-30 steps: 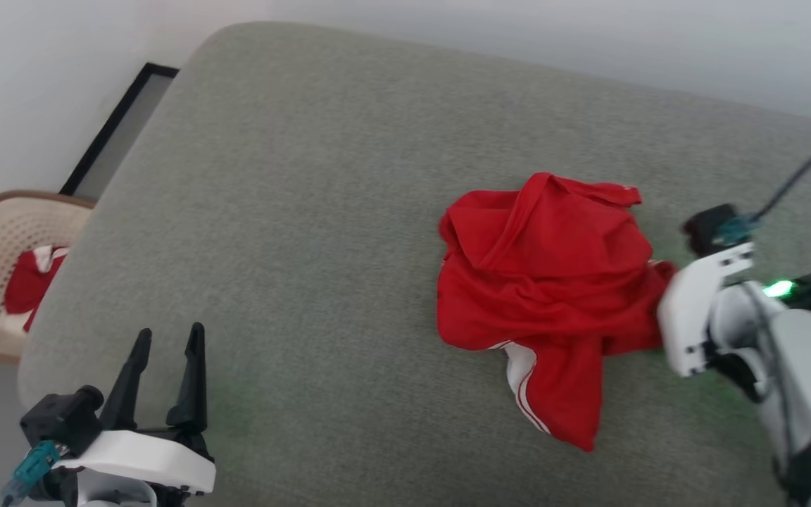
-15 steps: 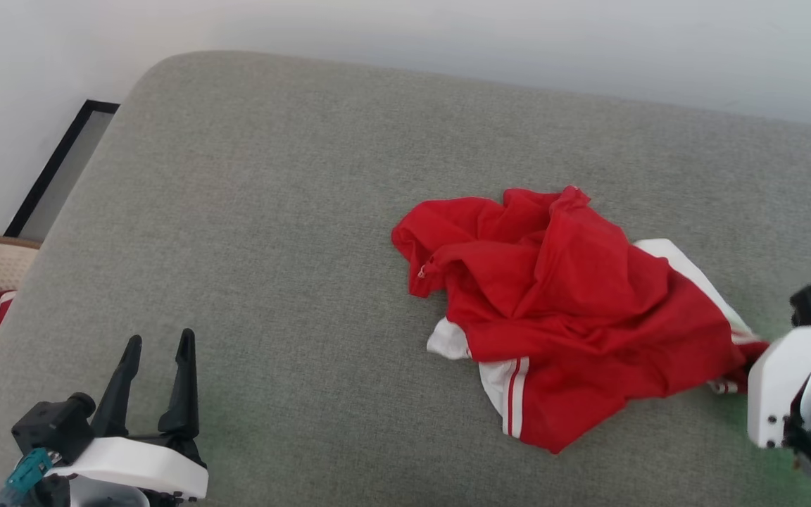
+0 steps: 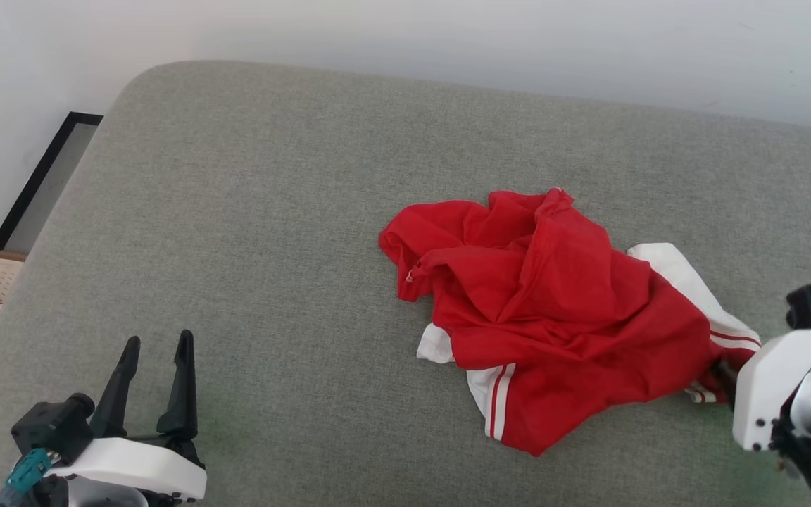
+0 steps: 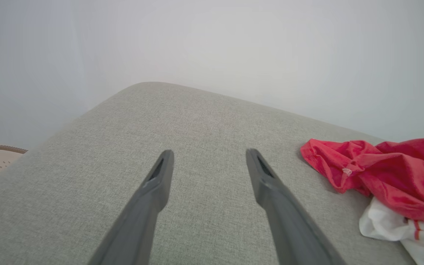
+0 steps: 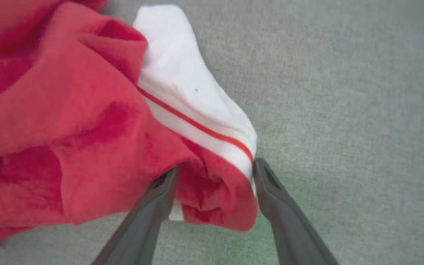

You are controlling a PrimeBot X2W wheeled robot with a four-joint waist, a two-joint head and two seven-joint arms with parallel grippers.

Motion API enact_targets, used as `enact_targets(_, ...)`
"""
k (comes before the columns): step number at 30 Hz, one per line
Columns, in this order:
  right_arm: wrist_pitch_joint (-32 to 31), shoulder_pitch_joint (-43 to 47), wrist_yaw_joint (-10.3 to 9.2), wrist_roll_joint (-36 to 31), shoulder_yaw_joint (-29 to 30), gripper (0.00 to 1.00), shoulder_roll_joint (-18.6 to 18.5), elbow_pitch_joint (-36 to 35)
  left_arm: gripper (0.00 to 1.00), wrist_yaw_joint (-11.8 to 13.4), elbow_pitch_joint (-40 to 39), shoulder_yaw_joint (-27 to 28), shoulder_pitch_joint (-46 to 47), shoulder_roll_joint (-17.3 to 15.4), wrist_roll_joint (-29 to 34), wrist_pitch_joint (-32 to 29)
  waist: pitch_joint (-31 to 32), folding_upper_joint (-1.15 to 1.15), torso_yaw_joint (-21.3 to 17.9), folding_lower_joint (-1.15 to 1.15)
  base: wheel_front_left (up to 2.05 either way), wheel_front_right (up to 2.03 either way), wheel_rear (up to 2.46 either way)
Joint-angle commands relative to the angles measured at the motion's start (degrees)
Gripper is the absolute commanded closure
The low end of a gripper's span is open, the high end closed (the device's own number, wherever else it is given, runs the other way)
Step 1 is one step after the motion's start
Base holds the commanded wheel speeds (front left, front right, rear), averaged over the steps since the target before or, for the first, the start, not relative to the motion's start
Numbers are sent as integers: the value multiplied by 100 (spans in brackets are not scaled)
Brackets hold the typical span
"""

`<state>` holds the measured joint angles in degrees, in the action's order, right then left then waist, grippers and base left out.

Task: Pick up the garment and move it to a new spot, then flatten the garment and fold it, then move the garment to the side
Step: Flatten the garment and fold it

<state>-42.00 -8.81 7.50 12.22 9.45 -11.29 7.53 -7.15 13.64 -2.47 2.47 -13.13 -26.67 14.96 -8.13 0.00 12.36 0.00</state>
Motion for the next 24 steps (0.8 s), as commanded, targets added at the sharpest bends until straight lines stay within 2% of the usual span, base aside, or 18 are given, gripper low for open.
enact_targets(1, -60, -53, -2, 33, 13, 0, -33, -250, 0, -30, -13, -16, -2, -18, 67, 33, -9, 0, 24, 0, 0, 0, 0)
enact_targets(9, -153, -438, -2, 43, 43, 0, -170, -498, 0, -29, 6, -179, 101, 5, 12, 33, -121, 0, 226, 0, 0, 0, 0)
enact_targets(16, -335, -966, -2, 23, 54, 0, -386, 341, 0, -30, 67, -396, 232, -25, -66, 33, -273, 0, 537, 0, 0, 0, 0)
enact_targets(24, -621, -1470, -3, 47, -262, 0, -591, 1564, 0, -31, 91, -517, 368, -12, -118, 33, -489, 0, 724, 0, 0, 0, 0)
